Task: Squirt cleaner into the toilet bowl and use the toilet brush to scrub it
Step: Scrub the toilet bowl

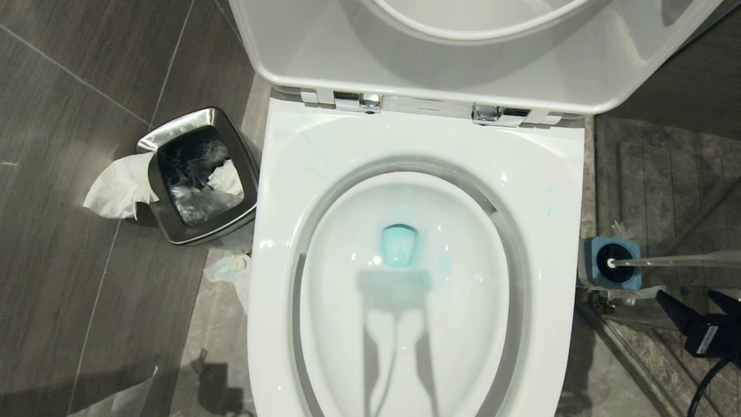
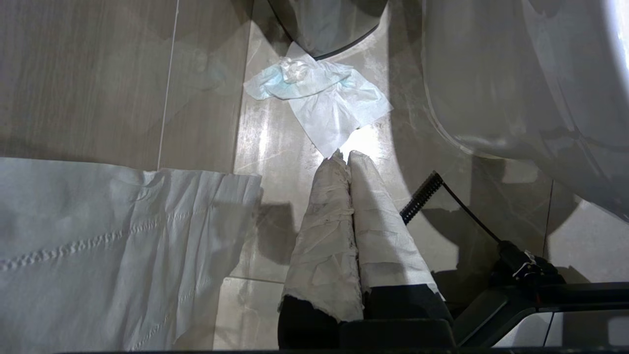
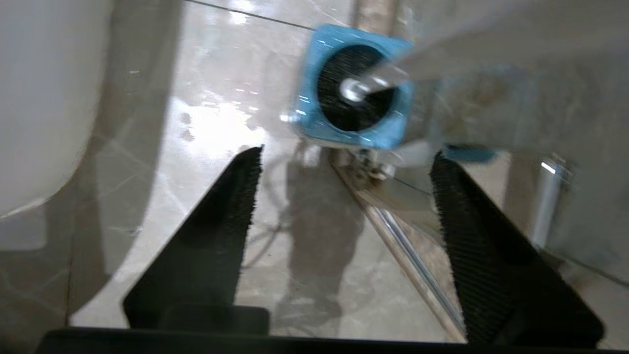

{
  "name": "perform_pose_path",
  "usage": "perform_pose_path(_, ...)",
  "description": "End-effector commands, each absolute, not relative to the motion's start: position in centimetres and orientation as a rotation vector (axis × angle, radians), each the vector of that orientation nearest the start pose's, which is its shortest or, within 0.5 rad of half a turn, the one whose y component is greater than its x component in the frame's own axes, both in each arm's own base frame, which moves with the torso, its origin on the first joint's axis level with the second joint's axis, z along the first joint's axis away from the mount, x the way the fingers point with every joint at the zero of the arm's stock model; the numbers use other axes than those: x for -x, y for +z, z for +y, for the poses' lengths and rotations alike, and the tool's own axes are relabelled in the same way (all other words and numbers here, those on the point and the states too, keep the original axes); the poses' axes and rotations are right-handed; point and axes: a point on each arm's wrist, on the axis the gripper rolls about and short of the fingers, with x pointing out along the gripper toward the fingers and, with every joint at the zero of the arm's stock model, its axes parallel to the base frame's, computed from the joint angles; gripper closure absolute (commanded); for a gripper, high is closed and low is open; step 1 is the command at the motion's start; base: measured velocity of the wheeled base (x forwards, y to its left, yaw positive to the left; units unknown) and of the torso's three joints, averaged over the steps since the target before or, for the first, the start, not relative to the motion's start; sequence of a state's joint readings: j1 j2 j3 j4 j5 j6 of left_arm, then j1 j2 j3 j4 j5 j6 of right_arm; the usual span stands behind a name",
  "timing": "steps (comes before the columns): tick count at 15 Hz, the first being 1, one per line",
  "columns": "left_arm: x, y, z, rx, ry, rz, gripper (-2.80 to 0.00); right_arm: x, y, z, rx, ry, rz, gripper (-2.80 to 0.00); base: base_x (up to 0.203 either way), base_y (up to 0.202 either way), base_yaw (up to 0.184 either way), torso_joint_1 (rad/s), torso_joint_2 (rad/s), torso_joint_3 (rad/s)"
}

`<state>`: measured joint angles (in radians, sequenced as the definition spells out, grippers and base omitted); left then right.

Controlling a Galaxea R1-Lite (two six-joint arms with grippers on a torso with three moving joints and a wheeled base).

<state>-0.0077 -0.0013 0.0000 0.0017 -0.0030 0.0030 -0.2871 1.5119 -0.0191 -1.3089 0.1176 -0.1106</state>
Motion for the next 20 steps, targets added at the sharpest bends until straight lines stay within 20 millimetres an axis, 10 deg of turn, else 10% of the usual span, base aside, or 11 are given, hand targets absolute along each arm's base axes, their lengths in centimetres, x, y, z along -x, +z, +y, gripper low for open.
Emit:
perform_pose_path(1,2.3,7.5,0.0,-0.003,-0.011,0.002,0.0,-16.5,11.2,-5.3,0.063,-0.199,0.191,-2.8,0.0,0.0,0.0,0.0,0.0,0.0)
perform_pose_path(20,2.3,7.5,0.0,-0.003,-0.011,0.002,0.0,-22.1,14.5,-9.1,0.098,-0.162,0.071,-2.8,0.0,0.0,0.0,0.0,0.0,0.0)
